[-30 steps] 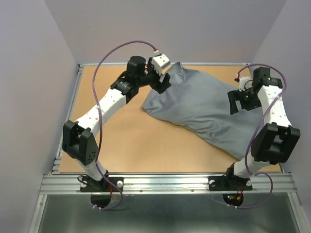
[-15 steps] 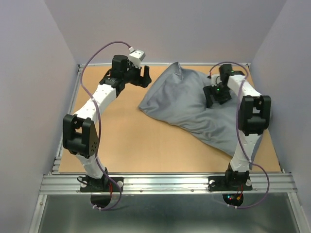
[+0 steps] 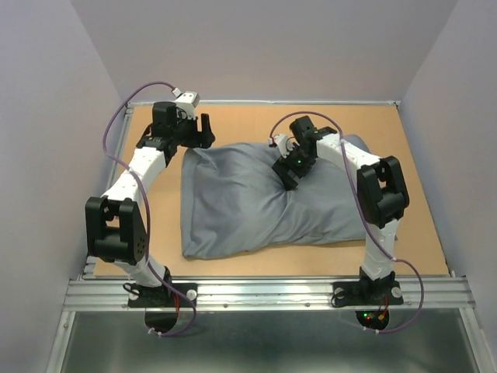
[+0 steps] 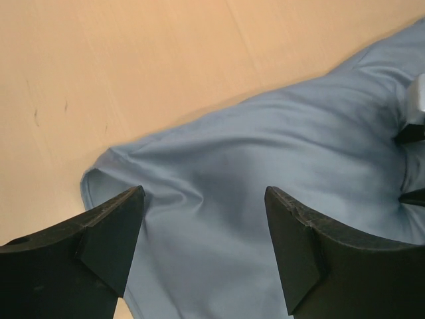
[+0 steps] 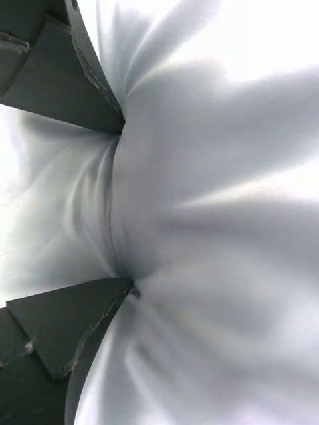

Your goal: Put the pillow into the pillowcase

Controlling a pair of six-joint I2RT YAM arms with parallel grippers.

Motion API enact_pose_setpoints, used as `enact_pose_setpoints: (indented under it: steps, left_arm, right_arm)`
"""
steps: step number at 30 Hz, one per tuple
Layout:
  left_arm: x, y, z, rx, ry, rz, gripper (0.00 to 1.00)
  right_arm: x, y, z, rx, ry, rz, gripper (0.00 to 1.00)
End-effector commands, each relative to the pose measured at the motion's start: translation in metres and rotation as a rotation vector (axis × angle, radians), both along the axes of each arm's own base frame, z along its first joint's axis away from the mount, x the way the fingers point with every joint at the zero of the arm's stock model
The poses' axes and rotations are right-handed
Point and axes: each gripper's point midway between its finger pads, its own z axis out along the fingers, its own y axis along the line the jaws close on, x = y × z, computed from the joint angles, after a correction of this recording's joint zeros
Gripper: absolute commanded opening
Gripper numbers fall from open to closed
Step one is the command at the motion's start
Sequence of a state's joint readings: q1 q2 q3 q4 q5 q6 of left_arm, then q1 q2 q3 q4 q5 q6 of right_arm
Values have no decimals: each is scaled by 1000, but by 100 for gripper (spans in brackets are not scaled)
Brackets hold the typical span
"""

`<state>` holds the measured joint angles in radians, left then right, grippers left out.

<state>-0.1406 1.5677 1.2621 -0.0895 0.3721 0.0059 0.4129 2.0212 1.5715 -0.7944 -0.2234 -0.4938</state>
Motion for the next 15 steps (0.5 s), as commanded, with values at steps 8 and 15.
enact_pose_setpoints:
  steps: [8,15]
  left_arm:
    - [-22,36,-75,55,207,219,81]
    - [5,33,-92,51,223,234,78]
  right_arm:
    - [20,3,104,144,-155,-164,100]
    - [4,-28,91,67,-144,-198,100]
